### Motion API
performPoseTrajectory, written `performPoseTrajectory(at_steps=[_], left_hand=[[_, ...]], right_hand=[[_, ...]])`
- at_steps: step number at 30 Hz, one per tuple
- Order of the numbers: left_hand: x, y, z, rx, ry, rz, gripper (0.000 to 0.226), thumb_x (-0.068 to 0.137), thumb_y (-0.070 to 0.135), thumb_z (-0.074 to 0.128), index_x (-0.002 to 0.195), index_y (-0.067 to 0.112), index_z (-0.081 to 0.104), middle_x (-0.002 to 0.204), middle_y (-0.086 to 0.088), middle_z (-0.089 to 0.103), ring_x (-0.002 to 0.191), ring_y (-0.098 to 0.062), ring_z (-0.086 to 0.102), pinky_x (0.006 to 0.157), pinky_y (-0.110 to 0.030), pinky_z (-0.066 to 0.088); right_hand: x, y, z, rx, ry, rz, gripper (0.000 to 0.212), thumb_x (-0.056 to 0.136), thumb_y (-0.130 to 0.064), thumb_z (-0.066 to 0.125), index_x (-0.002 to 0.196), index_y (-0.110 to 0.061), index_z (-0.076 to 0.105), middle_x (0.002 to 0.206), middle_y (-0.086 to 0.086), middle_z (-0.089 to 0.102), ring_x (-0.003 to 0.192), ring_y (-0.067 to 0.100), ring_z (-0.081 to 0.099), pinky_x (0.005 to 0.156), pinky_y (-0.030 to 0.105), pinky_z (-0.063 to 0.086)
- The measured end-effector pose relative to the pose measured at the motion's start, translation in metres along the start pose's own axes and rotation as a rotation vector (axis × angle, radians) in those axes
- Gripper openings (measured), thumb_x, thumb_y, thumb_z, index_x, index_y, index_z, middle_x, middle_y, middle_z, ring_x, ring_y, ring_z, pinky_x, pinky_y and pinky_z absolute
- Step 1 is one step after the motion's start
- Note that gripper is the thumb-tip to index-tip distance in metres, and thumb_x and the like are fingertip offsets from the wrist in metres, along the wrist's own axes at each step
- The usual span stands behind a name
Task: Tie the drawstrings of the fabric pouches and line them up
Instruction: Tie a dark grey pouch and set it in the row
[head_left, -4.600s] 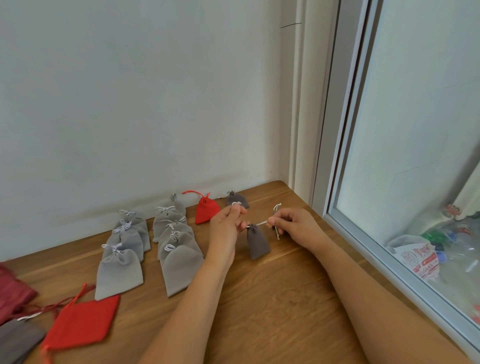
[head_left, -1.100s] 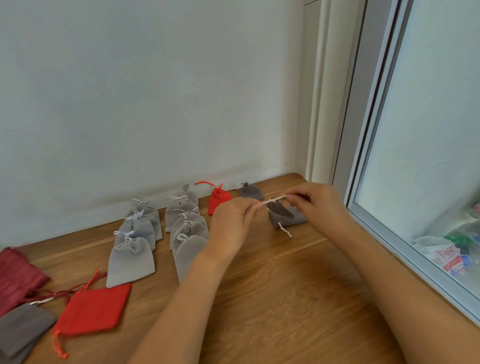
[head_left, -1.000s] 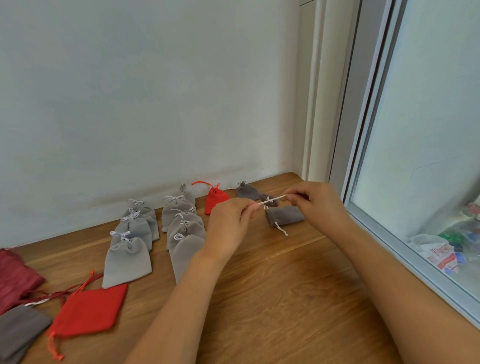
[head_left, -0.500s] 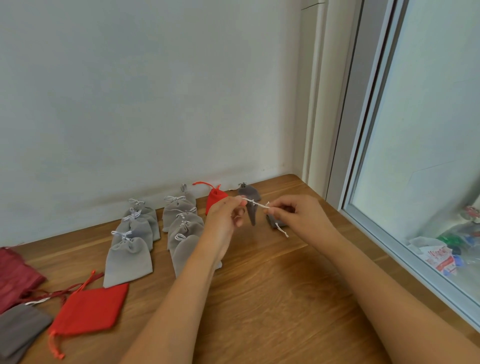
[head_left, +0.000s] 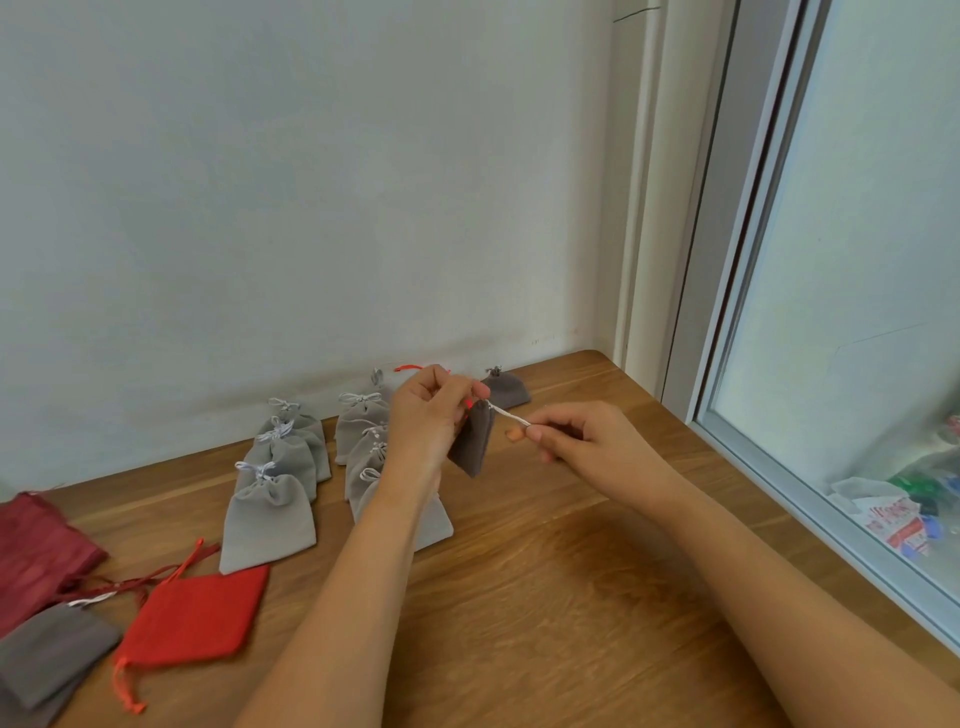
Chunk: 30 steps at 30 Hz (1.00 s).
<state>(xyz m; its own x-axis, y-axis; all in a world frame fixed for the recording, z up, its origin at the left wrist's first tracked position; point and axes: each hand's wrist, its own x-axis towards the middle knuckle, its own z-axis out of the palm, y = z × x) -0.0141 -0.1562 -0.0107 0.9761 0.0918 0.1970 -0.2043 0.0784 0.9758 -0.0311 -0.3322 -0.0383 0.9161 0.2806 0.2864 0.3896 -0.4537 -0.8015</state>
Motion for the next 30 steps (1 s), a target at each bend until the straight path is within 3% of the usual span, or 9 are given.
performPoseTrajectory(at_steps=[3, 5, 7, 11, 16, 21, 25, 30], left_hand=[[0.001, 0.001, -0.002, 0.133, -0.078, 0.008, 0.027, 0.093, 0.018, 0.060, 0.072, 0.001, 0.060, 0.048, 0.009, 0.056, 0.051, -0.010, 0.042, 0.049, -0.016, 0.036], [0.003, -0.002, -0.003, 0.172, -0.146, -0.038, 0.020, 0.090, 0.017, 0.064, 0.074, 0.005, 0.066, 0.053, 0.009, 0.061, 0.049, -0.005, 0.044, 0.052, -0.017, 0.040], [0.003, -0.004, -0.005, 0.150, -0.203, -0.120, 0.008, 0.088, 0.012, 0.066, 0.084, 0.011, 0.072, 0.061, 0.005, 0.066, 0.052, -0.005, 0.047, 0.056, -0.018, 0.043], [0.005, -0.005, -0.006, -0.006, -0.283, -0.285, 0.021, 0.090, 0.007, 0.062, 0.109, 0.011, 0.067, 0.065, 0.001, 0.067, 0.053, -0.005, 0.049, 0.061, -0.017, 0.049], [0.003, -0.004, -0.006, 0.053, -0.290, -0.334, 0.008, 0.089, 0.010, 0.063, 0.089, 0.006, 0.070, 0.066, -0.001, 0.069, 0.055, -0.006, 0.051, 0.060, -0.018, 0.050], [0.001, -0.004, -0.002, 0.135, -0.314, -0.265, 0.015, 0.089, 0.017, 0.065, 0.080, 0.007, 0.070, 0.060, 0.003, 0.060, 0.053, -0.007, 0.044, 0.059, -0.020, 0.042], [-0.004, -0.001, 0.003, 0.314, -0.423, -0.185, 0.020, 0.090, 0.015, 0.065, 0.070, 0.012, 0.070, 0.060, 0.004, 0.059, 0.053, -0.006, 0.043, 0.056, -0.017, 0.039], [-0.009, 0.004, 0.006, 0.289, -0.569, -0.200, 0.012, 0.089, 0.004, 0.061, 0.084, 0.004, 0.073, 0.069, -0.001, 0.065, 0.063, -0.009, 0.050, 0.071, -0.027, 0.042]], right_hand=[[-0.001, -0.002, -0.001, 0.034, 0.047, -0.048, 0.018, 0.095, -0.030, 0.056, 0.091, -0.030, 0.073, 0.065, 0.006, 0.059, 0.058, 0.018, 0.047, 0.058, 0.030, 0.038], [-0.001, -0.004, -0.002, 0.033, 0.095, -0.067, 0.020, 0.096, -0.031, 0.054, 0.090, -0.026, 0.072, 0.071, 0.010, 0.063, 0.060, 0.019, 0.050, 0.056, 0.023, 0.037], [0.001, -0.004, -0.003, 0.009, 0.142, -0.071, 0.018, 0.096, -0.029, 0.055, 0.089, -0.029, 0.072, 0.076, 0.006, 0.067, 0.068, 0.018, 0.056, 0.060, 0.026, 0.041], [0.002, -0.002, -0.005, -0.099, 0.210, -0.150, 0.017, 0.094, -0.023, 0.058, 0.098, -0.034, 0.070, 0.083, -0.007, 0.068, 0.078, 0.008, 0.058, 0.069, 0.024, 0.045], [0.001, -0.003, -0.005, -0.178, 0.212, -0.199, 0.017, 0.090, -0.030, 0.062, 0.100, -0.024, 0.075, 0.087, -0.007, 0.060, 0.079, 0.008, 0.056, 0.067, 0.019, 0.045], [0.000, -0.007, -0.003, -0.283, 0.178, -0.290, 0.022, 0.098, -0.026, 0.048, 0.100, -0.015, 0.067, 0.097, -0.008, 0.049, 0.086, 0.006, 0.051, 0.071, 0.014, 0.041], [-0.001, -0.011, -0.003, -0.338, 0.189, -0.310, 0.029, 0.098, -0.038, 0.042, 0.093, -0.016, 0.060, 0.095, -0.014, 0.039, 0.083, 0.004, 0.049, 0.070, 0.013, 0.040], [0.000, -0.006, -0.005, -0.267, 0.199, -0.255, 0.016, 0.098, -0.024, 0.052, 0.084, -0.018, 0.058, 0.085, -0.015, 0.045, 0.075, 0.003, 0.047, 0.066, 0.012, 0.035]])
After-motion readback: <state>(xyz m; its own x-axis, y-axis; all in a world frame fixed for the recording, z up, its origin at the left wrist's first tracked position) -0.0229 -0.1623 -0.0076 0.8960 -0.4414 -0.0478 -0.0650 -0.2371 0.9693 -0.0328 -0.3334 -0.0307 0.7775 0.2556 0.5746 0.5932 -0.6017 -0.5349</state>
